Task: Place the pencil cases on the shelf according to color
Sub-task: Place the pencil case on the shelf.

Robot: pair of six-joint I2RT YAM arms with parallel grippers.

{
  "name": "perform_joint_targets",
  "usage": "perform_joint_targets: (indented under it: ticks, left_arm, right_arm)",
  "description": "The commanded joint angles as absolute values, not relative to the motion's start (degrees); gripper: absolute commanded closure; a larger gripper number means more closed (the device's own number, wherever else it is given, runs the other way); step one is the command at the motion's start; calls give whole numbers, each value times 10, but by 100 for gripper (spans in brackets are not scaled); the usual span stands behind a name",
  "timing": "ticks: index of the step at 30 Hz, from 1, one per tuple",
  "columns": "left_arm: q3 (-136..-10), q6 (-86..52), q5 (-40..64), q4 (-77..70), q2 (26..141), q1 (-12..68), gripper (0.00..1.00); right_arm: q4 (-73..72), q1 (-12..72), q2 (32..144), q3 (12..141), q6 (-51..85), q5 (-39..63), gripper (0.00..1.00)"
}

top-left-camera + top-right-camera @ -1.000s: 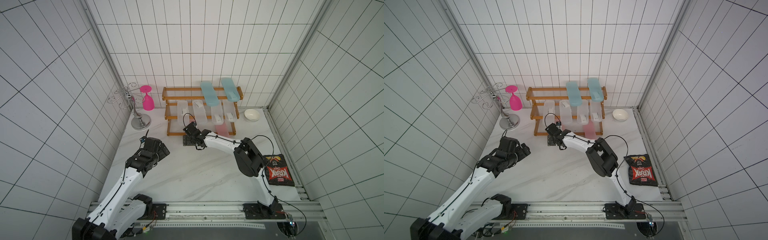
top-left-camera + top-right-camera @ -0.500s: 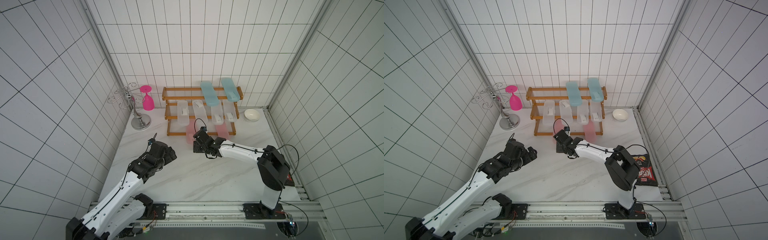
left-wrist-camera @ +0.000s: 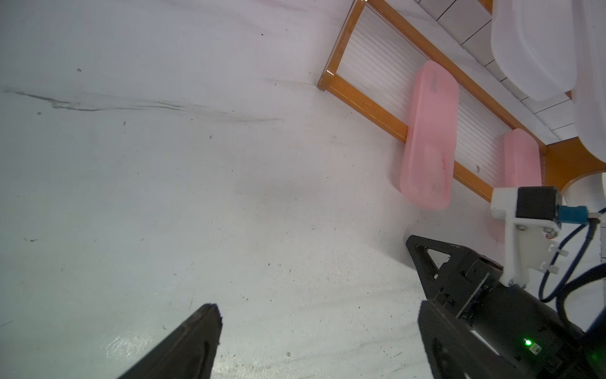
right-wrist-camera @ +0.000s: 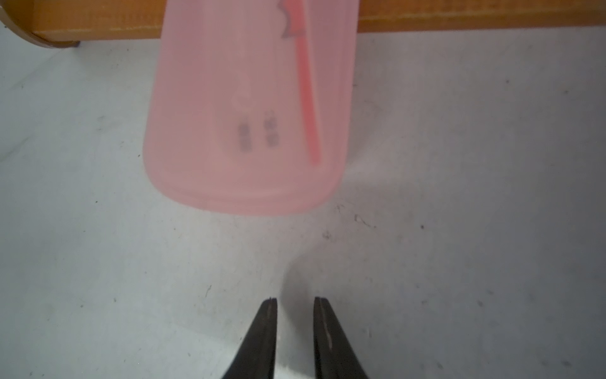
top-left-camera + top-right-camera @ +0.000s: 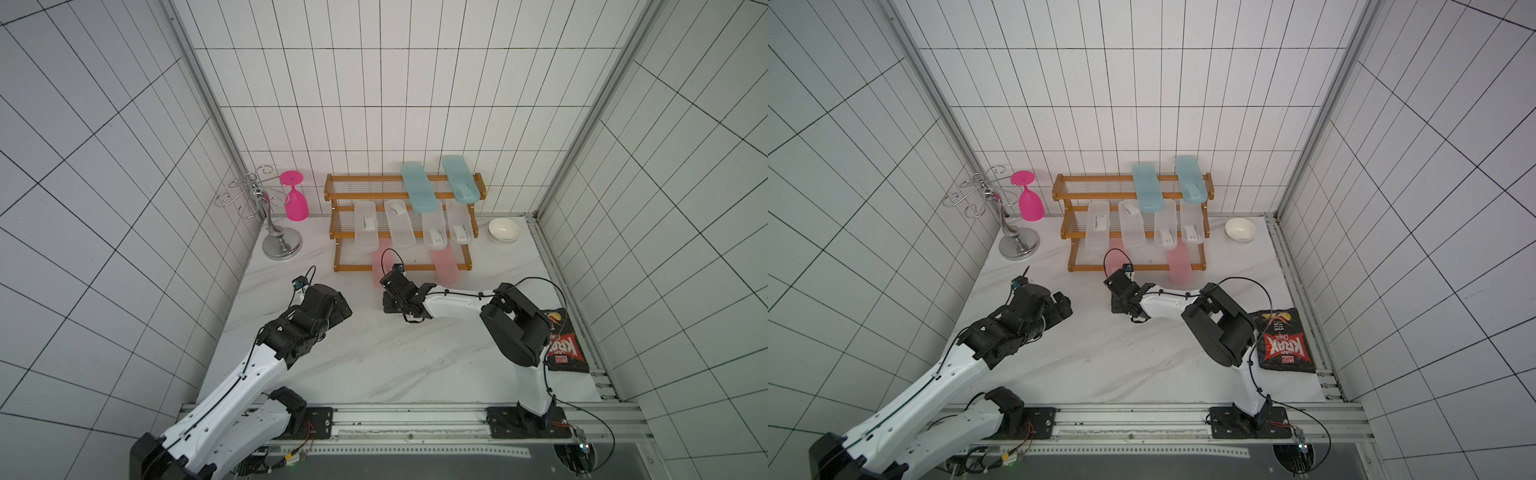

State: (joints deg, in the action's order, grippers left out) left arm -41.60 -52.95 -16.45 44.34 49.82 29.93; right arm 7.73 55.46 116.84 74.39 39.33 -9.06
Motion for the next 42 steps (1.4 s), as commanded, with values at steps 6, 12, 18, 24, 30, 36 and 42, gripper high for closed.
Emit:
perform_joint_targets:
  ticks: [6,12,18,24,30,36,42]
  left_arm:
    - [-397,-515,-203,429,491,297,2]
    - [-398,-513,-199,424,508,296,2]
    - [-395,-512,-191,421,512,296,2]
    - [-386,-510,-136,400,526,296,2]
    - [-386,-522,-94,360,564,312,2]
    - [-392,-531,-94,339,597,331,2]
    - [-383,-513,-80,290,601,337,2]
  right_arm:
    - [50,531,1221,836,366,-96,76]
    - [62,517,1254,883,359,-82,76]
    - [62,519,1230,864,362,-67,67]
    - [52,524,1118,743,384,-82,51]
    - [49,522,976,585,384,-113,46]
    - [58,463,863,454,356,-107,64]
    - [60,372,813,405,313,-87,65]
